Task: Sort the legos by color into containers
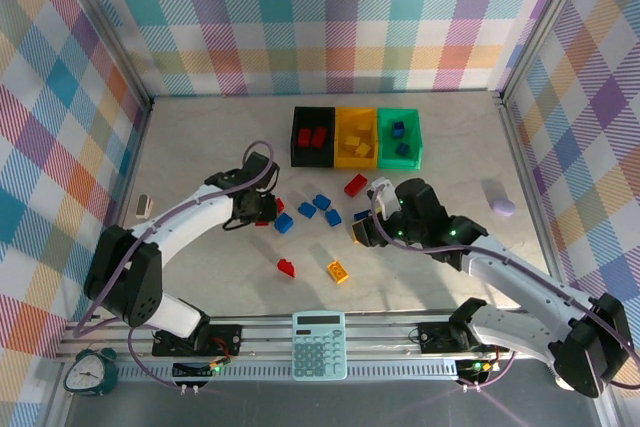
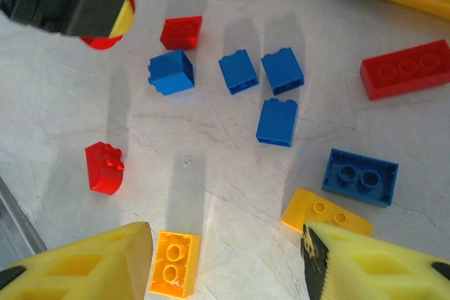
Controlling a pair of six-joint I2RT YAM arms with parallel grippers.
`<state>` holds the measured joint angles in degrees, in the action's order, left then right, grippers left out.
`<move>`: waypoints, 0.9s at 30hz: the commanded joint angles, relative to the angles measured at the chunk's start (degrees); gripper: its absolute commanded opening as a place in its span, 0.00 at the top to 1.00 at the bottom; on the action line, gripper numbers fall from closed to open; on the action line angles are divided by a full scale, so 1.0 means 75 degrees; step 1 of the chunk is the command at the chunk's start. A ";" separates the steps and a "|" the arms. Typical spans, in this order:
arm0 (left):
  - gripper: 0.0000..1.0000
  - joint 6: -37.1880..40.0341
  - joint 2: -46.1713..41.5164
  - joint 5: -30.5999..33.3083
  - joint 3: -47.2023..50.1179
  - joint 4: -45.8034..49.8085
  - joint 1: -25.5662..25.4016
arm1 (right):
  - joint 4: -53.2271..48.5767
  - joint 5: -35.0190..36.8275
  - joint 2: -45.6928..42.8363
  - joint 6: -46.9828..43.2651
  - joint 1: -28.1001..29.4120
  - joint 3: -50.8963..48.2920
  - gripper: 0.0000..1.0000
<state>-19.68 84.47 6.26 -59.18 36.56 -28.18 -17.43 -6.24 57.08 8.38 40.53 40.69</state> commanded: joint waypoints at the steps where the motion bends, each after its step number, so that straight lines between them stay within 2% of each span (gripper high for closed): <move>1: 0.80 0.0140 -0.0087 0.0141 -0.0719 0.0282 0.0055 | 0.0445 -0.0128 -0.0358 -0.0163 0.0140 -0.0210 0.41; 8: 0.80 0.0296 0.1063 0.0118 -0.2312 -0.0034 0.0055 | 0.0358 -0.0002 -0.0472 -0.0139 0.0328 -0.0198 0.41; 16: 0.80 0.0628 0.3117 -0.0130 -0.4502 -0.1006 0.0056 | 0.0006 0.0510 -0.0874 0.0083 0.0569 -0.0175 0.41; 22: 0.80 0.0943 0.5063 0.0025 -0.6762 -0.0595 0.0066 | -0.0287 0.0679 -0.1340 0.0343 0.0728 -0.0284 0.41; 27: 0.78 0.1124 0.6144 -0.0015 -0.8043 -0.0532 0.0089 | -0.0526 0.0831 -0.1488 0.0480 0.0870 -0.0351 0.41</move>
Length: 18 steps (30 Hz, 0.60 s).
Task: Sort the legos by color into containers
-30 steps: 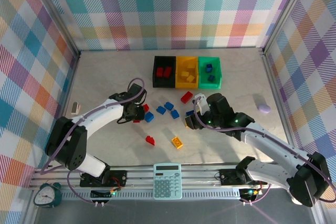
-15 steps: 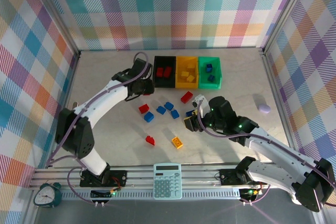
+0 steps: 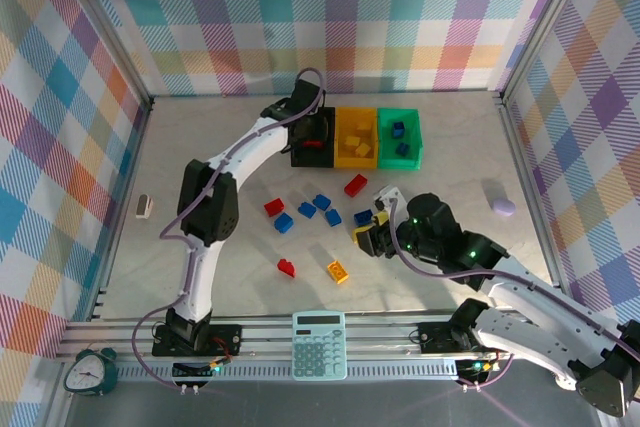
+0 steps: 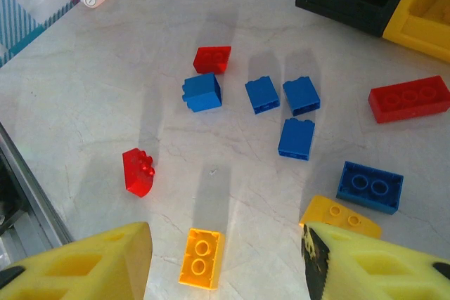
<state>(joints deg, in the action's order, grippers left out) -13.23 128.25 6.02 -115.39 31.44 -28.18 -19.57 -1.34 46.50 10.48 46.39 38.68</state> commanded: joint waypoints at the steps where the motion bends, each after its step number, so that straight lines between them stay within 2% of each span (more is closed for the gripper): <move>1: 0.76 0.0273 0.0465 0.0008 -0.0751 0.0155 0.0101 | -0.0271 0.0223 -0.0085 0.0217 0.0127 -0.0089 0.41; 3: 0.67 0.0285 0.0663 0.0041 -0.0985 0.0106 0.0121 | -0.0298 0.0305 -0.0091 0.0242 0.0183 -0.0094 0.41; 5: 0.45 0.0307 0.0781 -0.0071 -0.1097 0.0062 0.0141 | -0.0299 0.0364 -0.0092 0.0243 0.0224 -0.0090 0.41; 6: 0.38 0.0300 0.0794 -0.0143 -0.1126 0.0062 0.0149 | -0.0306 0.0394 -0.0091 0.0250 0.0236 -0.0081 0.41; 11: 0.35 0.0288 0.0356 -0.0407 -0.0519 -0.0280 0.0160 | -0.0332 0.0520 -0.0088 0.0278 0.0283 -0.0071 0.41; 18: 0.35 0.0241 -0.1098 -0.0383 0.1214 -0.0831 0.0161 | -0.0276 0.0505 0.0058 0.0255 0.0295 -0.0053 0.41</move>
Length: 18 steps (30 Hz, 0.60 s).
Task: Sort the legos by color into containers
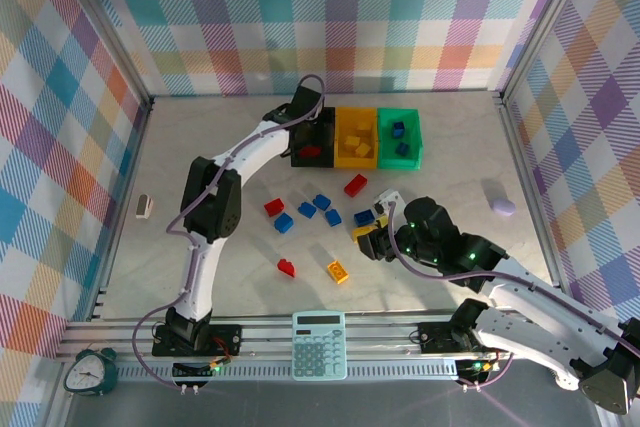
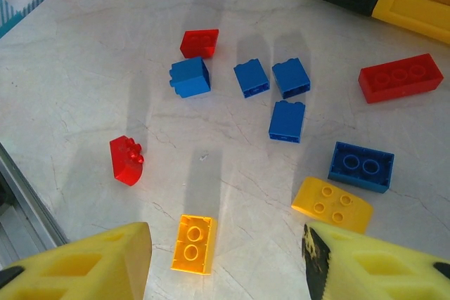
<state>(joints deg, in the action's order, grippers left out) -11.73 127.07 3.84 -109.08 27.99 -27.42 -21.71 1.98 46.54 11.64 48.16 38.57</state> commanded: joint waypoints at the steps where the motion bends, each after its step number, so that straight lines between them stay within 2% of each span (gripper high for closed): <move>1: 0.35 0.0034 -0.1141 -0.0061 0.0588 -0.0370 0.0063 | 0.0015 0.0066 0.0094 0.0101 0.0059 -0.0017 0.41; 8: 0.35 -0.0140 -0.2468 -0.0048 0.1984 -0.0311 0.0047 | 0.0035 0.0278 0.0570 0.0240 0.0059 0.0193 0.36; 12: 0.35 -0.0218 -0.3273 -0.0251 0.2814 -0.0251 -0.0005 | -0.0163 0.0804 0.1306 0.0709 0.0059 0.0685 0.32; 18: 0.34 0.0262 -0.4513 -0.0644 0.3820 -0.0081 -0.0138 | 0.0134 0.1824 0.2091 0.1814 0.0047 0.1149 0.25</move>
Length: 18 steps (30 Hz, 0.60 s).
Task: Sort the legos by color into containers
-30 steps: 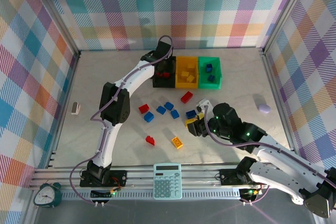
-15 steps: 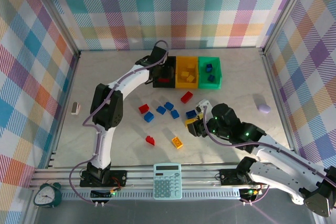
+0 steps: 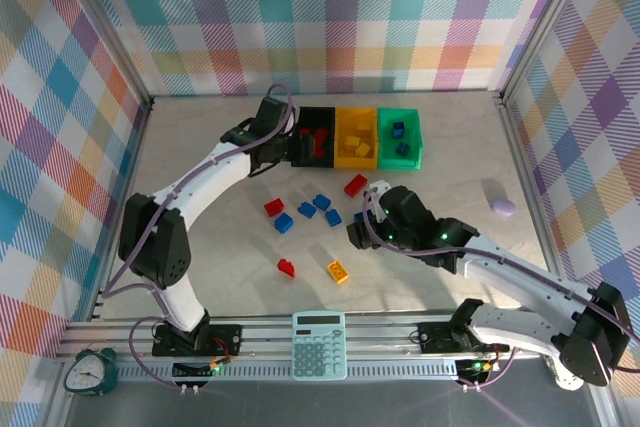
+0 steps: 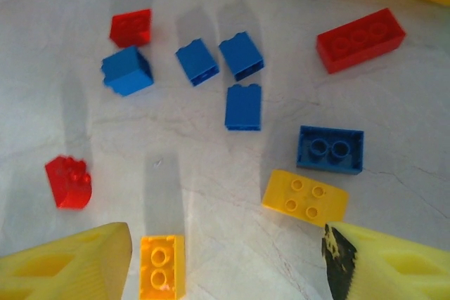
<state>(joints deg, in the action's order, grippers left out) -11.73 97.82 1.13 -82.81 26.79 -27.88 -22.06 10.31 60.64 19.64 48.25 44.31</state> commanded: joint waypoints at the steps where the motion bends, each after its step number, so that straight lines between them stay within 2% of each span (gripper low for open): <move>1: 0.34 0.0274 -0.0858 -0.0322 0.0534 0.0037 -0.0091 | 0.0202 0.0890 0.0373 0.0943 0.0007 0.0468 0.23; 6: 0.34 0.0298 -0.1989 -0.0513 0.1382 -0.0117 -0.0275 | 0.0004 0.1299 0.1374 0.1844 -0.0269 0.1095 0.13; 13: 0.33 0.0066 -0.3241 -0.0279 0.2489 -0.0239 -0.0552 | 0.0174 0.1969 0.2619 0.3690 -0.0574 0.1760 0.13; 18: 0.33 -0.0347 -0.3821 -0.0270 0.2775 -0.0053 -0.0700 | -0.0038 0.2618 0.3617 0.4376 -0.0585 0.2443 0.13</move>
<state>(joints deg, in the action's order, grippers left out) -12.01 71.81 -0.99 -62.87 26.28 -32.62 -21.93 25.45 85.43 46.28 43.83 59.81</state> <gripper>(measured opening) 0.672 0.866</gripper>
